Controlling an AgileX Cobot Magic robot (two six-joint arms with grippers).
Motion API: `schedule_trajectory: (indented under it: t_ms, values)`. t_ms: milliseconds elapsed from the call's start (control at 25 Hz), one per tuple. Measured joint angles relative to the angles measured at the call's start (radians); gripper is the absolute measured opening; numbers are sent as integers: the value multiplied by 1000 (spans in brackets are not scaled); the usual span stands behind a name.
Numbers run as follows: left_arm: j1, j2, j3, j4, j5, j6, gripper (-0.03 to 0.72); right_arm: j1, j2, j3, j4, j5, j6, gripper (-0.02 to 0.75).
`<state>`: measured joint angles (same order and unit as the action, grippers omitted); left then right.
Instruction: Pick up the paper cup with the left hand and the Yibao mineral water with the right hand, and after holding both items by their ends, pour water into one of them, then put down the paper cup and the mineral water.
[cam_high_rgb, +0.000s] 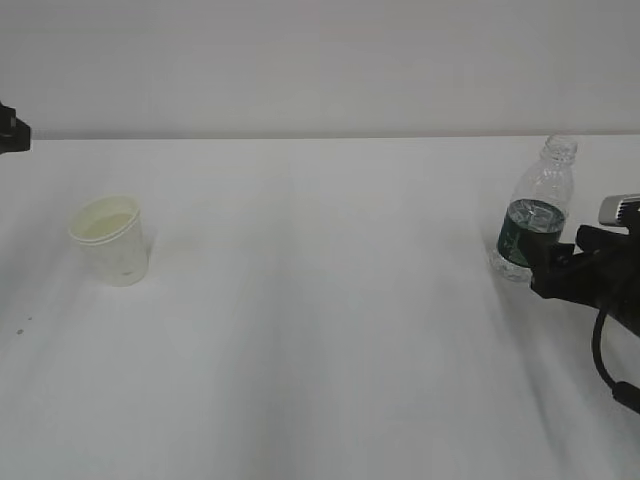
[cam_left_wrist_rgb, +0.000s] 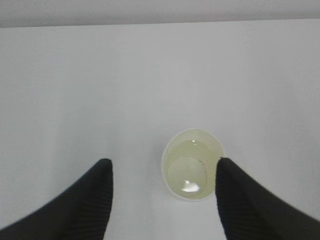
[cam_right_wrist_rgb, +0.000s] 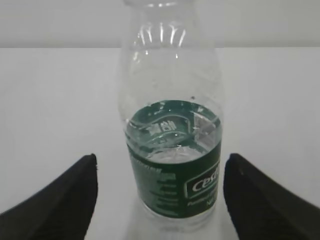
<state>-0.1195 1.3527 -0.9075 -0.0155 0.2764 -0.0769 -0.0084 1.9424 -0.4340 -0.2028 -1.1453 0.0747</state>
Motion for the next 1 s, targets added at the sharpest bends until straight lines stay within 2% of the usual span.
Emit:
schedule_trajectory:
  t_ms: [760,1000]
  values:
    - [0,-105,0,0,71,0,456,0,-158,85,-6,-1,13,592]
    - [0,-144,0,0,84,0,456,0,-224,85,-13,58,13,592]
